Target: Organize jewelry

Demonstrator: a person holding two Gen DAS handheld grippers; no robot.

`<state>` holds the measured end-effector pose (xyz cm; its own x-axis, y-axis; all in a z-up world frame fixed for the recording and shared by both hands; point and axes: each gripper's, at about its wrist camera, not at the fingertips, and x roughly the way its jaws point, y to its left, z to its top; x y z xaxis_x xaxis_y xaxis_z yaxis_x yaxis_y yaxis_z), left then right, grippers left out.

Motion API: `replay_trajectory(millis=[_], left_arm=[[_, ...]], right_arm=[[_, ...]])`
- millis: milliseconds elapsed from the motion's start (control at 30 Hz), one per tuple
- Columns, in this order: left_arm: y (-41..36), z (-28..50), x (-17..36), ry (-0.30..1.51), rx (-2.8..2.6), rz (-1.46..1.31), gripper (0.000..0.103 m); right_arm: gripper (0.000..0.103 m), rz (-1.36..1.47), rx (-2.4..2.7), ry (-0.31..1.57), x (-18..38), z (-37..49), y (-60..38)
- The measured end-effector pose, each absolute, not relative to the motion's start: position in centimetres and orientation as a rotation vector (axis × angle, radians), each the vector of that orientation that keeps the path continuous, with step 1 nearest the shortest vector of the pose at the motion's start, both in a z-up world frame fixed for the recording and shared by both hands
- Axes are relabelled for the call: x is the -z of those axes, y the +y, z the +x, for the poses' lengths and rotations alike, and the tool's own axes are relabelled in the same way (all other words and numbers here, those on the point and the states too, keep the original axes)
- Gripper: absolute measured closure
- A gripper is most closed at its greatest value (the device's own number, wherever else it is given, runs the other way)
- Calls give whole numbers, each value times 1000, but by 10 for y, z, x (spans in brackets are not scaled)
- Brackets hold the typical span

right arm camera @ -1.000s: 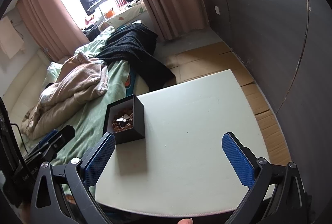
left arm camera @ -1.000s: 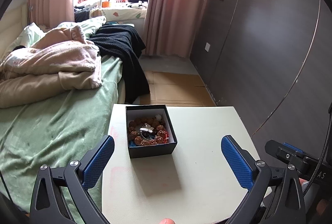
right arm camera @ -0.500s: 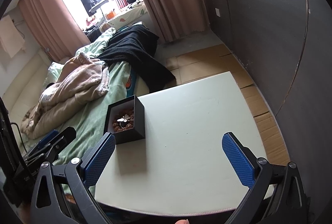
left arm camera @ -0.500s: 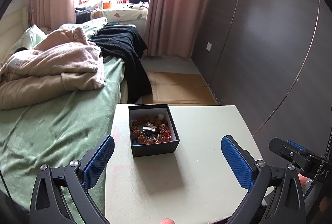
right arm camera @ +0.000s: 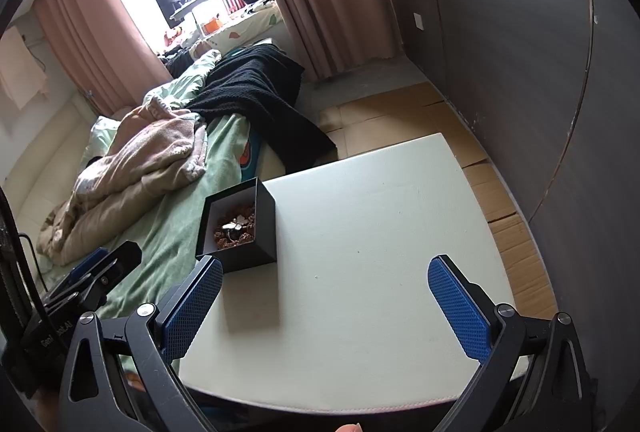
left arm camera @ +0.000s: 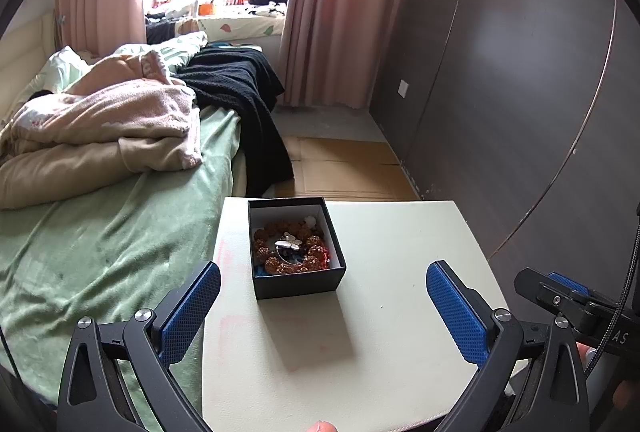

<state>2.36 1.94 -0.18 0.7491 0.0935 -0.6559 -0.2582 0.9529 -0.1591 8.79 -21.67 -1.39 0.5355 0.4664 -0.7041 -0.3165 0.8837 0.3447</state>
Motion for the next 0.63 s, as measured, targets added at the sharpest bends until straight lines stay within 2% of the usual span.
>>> replay_trajectory(millis=[633], left_arm=[[17,24,4,704,-217,-195,1]], right_arm=[[0,163,-457,905,22,90,-220]])
